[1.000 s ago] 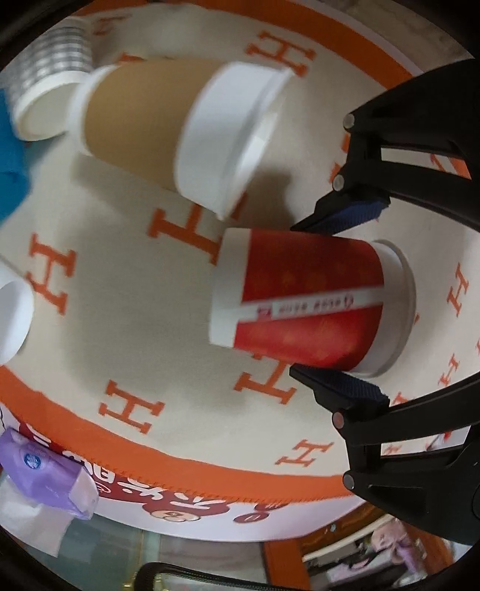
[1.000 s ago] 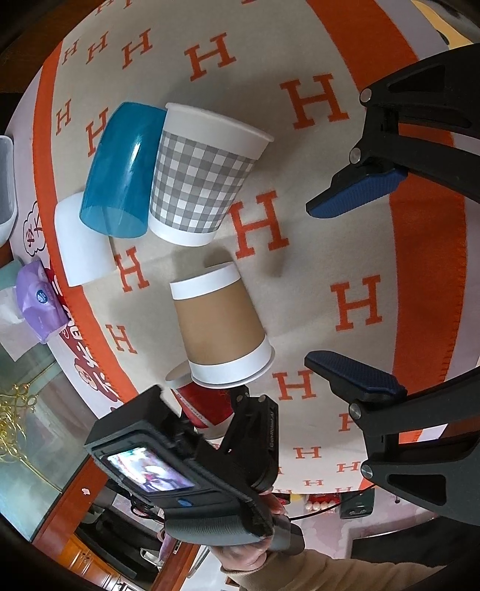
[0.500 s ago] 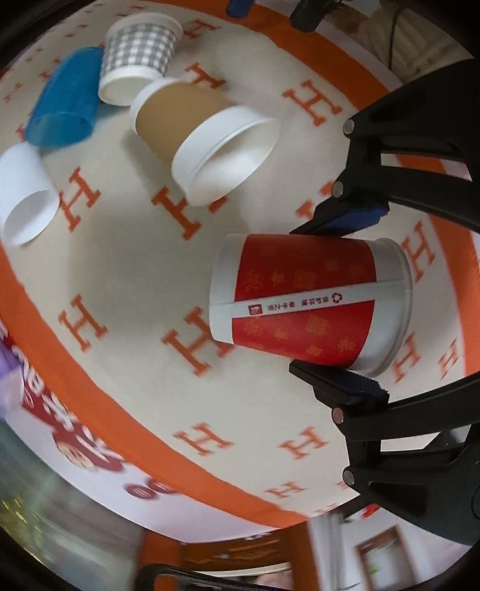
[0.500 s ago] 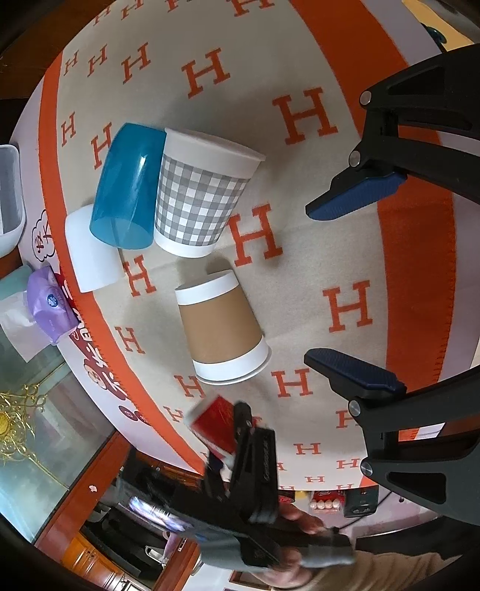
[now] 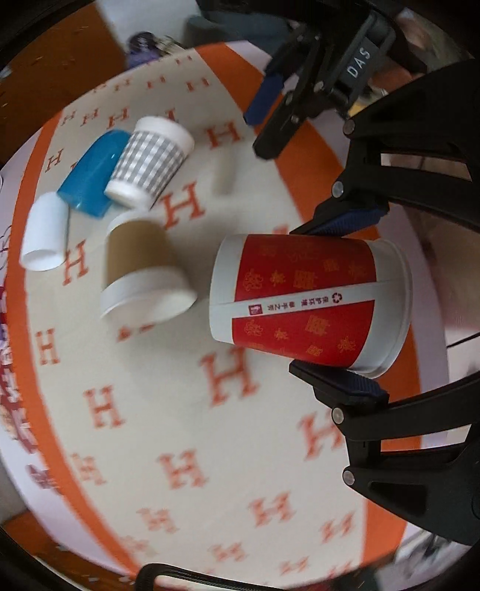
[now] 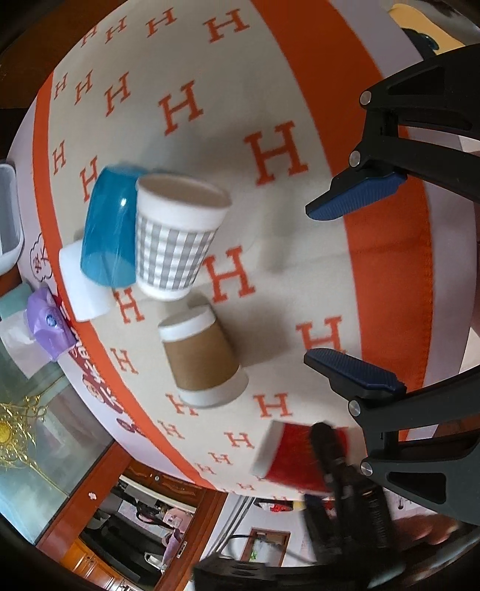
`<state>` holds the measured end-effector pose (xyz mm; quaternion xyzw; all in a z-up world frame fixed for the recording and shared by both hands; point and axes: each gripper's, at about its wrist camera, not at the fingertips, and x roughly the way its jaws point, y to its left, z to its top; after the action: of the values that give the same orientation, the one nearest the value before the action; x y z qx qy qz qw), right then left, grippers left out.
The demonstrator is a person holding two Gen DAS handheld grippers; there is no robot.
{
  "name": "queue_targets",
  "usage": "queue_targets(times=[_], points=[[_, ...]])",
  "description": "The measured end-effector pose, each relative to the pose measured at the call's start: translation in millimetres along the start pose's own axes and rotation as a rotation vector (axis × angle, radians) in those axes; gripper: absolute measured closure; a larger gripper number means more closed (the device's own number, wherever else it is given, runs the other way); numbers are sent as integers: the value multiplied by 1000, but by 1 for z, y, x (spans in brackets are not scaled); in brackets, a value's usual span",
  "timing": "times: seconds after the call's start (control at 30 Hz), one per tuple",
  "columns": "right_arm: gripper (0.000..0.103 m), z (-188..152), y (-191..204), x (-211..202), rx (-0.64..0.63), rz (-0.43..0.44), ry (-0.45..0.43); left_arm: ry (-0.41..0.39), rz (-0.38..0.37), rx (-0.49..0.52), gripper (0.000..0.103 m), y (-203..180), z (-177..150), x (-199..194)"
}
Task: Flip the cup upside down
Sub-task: 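Lift the red cup with the left tool and rotate it upright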
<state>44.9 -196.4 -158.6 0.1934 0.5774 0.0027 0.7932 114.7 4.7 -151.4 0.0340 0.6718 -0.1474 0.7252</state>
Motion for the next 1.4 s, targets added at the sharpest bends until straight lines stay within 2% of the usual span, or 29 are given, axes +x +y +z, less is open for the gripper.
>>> queue_targets(times=[0.2, 0.33, 0.5, 0.63, 0.8, 0.87, 0.9, 1.1, 1.4], points=[[30, -10, -21, 2, 28, -33, 10, -6, -92, -166, 43, -15, -18, 39], [30, -19, -34, 1, 39, -53, 11, -54, -102, -236, 43, -22, -24, 50], [30, -26, -46, 4, 55, -63, 23, -75, -123, -302, 43, -29, -31, 61], [30, -28, -52, 6, 52, -65, 35, -71, -135, -318, 41, -36, -33, 66], [30, -24, -54, 12, 35, -47, 51, -90, -113, -291, 40, -43, -33, 62], [29, -22, -54, 13, 29, -40, 55, -81, -107, -280, 26, -49, -33, 59], [29, -21, -54, 12, 25, -37, 56, -81, -107, -280, 24, -49, -32, 57], [29, -16, -52, 5, -26, -31, 68, -108, -88, -299, 22, -51, -37, 38], [29, -16, -42, -14, -107, 11, 103, -180, -10, -322, 22, -42, -60, -8]])
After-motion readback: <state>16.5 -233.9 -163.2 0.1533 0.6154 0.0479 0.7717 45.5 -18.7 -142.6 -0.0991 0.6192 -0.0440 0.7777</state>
